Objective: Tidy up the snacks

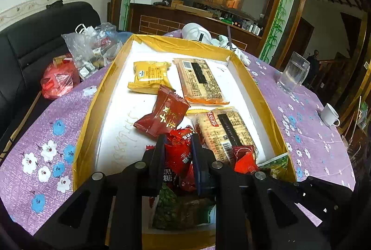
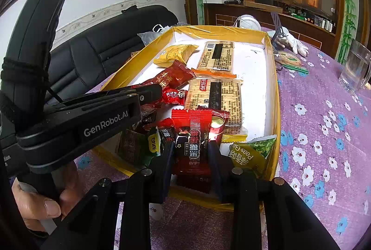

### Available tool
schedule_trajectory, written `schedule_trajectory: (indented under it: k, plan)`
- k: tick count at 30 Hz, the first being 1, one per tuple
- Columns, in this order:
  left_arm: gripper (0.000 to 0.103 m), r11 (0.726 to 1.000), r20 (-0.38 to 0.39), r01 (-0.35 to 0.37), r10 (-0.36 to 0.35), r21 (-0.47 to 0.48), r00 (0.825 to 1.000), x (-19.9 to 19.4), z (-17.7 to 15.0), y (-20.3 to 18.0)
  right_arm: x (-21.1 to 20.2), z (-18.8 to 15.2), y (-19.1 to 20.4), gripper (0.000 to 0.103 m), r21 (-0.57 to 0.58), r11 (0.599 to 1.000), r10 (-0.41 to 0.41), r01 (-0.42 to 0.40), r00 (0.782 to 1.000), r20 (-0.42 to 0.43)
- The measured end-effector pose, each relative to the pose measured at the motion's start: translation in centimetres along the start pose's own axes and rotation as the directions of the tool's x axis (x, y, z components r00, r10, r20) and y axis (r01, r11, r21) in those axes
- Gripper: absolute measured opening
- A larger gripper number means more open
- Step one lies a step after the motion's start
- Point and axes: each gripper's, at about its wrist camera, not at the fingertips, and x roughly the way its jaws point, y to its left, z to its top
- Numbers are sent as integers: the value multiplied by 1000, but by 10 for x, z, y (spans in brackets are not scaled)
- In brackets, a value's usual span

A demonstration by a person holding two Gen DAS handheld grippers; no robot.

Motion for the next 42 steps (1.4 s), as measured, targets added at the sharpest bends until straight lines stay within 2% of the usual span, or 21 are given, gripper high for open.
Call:
schedule_trajectory:
  k: [7, 12, 19, 28, 30, 35, 37, 39, 42]
  plan:
    - [21, 1000, 57, -20, 19, 20, 998, -9, 1, -4, -3, 0, 0, 31, 1, 1000, -10, 10, 1000, 10]
    - [36, 998, 113, -61, 59, 20, 992, -17, 1, -3, -8, -1, 0, 31, 3, 1000, -18, 18, 999, 27]
    - [45, 993, 160, -107, 99, 41, 982, -23, 1, -8, -20, 0, 2, 33, -9, 999, -39, 40, 996, 78]
    - [66, 986, 225, -152, 134, 65, 965, -32, -1, -14, -43, 8, -16, 50, 67, 996, -62, 54, 990, 126]
    - [69, 985, 237, -158, 138, 68, 962, -35, -2, -15, -53, 9, -21, 63, 84, 994, -79, 67, 986, 146]
    - [75, 980, 258, -181, 155, 80, 954, -38, -3, -19, -73, 6, -32, 78, 119, 988, -113, 94, 979, 169]
    - [76, 975, 282, -203, 171, 87, 944, -43, -5, -22, -80, 1, -38, 82, 130, 986, -125, 103, 976, 176]
    - [85, 970, 311, -223, 183, 98, 932, -51, -9, -26, -87, -4, -44, 84, 138, 984, -139, 115, 973, 184]
    - [88, 957, 348, -263, 208, 120, 914, -61, -15, -36, -103, -15, -53, 87, 142, 979, -179, 150, 959, 220]
